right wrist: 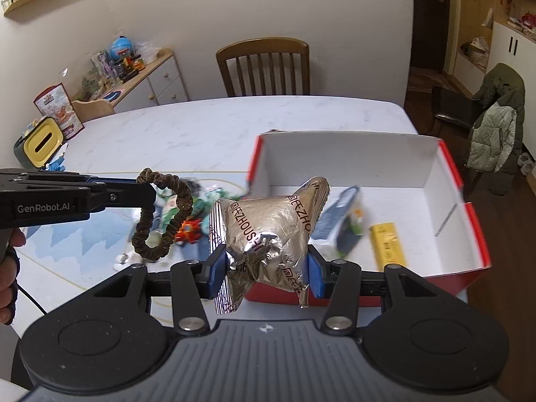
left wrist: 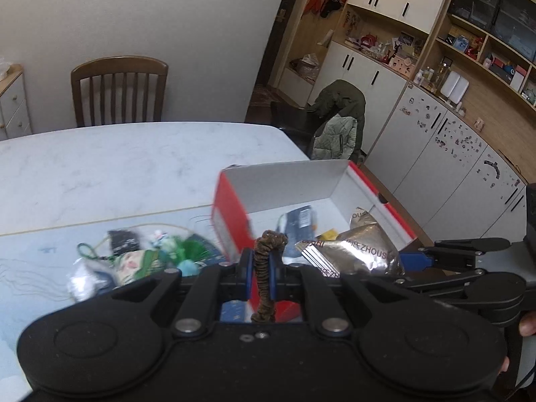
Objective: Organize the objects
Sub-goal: 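Carry the bracelet and foil bag into the shoebox and open both tools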
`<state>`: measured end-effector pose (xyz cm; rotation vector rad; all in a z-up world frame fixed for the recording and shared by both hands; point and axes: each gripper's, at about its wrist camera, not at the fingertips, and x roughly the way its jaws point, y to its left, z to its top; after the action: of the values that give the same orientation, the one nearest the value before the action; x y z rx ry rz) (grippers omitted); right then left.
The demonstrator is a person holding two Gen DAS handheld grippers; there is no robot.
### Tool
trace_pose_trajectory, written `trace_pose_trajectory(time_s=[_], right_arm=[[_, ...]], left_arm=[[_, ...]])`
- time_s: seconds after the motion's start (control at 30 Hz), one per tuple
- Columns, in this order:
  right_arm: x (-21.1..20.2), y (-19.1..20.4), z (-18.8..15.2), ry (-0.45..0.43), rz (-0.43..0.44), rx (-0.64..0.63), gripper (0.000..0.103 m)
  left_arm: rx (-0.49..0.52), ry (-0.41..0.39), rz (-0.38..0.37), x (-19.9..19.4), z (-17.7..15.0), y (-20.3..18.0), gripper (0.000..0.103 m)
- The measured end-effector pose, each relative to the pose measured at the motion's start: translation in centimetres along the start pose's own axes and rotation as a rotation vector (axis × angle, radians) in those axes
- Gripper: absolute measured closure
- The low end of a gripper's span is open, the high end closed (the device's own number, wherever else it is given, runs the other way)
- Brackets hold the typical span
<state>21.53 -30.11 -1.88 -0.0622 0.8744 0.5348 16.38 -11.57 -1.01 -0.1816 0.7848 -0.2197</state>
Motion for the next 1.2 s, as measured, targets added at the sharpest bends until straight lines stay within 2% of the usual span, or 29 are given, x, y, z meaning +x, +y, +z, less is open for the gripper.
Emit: trace_pose_trajectory(time_s=[0.4, 0.6, 0.93, 1.2], right_arm=[[0.4, -8.0, 0.3, 0.01, -0.051, 0.027, 0.055], [2.3, -11.2, 1.3, 0.027, -0.071, 0.016, 0.055], [7.6, -13.8, 2.9, 0.087, -0.07, -0.048, 0.055], [10.9, -14.7, 3.5, 0.116, -0.048, -0.088, 0.055]], left_arm=[[0.023, 0.024, -0.022, 4.7, 1.8, -5.8, 0.096], [0.019, 0.073, -0.033, 7.9, 2.5, -7.7, 0.096], [0.037, 0.139, -0.024, 12.8, 2.4, -10.2, 0.096], [0.027, 0.175, 0.021, 16.4, 2.3, -10.1, 0.096]])
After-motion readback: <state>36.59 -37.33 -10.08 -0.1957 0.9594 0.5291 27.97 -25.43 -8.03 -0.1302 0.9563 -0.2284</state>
